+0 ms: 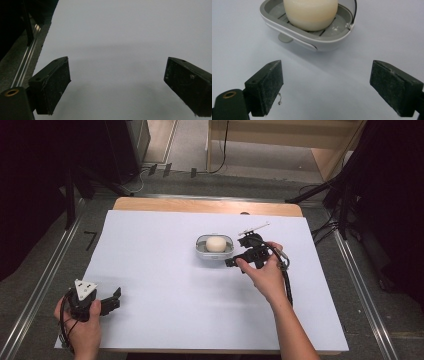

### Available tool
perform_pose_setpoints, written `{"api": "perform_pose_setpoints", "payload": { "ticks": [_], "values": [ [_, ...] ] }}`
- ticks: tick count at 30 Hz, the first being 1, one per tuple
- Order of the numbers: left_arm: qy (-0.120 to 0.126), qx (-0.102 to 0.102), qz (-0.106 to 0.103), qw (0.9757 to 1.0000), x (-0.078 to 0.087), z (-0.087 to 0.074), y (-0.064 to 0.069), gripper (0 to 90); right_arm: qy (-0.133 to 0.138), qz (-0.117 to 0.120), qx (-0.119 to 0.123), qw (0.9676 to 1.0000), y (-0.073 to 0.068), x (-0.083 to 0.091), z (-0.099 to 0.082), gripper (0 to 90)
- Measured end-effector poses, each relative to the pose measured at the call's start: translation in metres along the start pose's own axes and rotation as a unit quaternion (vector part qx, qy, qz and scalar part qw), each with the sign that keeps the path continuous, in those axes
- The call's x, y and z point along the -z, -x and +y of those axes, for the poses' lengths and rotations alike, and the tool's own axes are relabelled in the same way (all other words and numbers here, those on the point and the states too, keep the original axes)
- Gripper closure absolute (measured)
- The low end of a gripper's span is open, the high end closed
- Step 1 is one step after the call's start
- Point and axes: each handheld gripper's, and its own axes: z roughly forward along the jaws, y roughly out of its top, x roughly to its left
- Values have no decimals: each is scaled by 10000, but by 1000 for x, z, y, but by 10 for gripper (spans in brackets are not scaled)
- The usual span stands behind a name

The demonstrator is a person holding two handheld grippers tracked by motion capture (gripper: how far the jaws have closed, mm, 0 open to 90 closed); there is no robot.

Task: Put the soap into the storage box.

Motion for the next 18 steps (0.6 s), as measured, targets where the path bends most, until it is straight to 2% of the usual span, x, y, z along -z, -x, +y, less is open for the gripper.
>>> {"api": "perform_pose_setpoints", "payload": {
  "ticks": [18],
  "values": [
    [6, -23, 25, 10000, 0, 0, 1, 73, 176, -71, -127, 9997, 21, 15, -41, 112]
  ]
}}
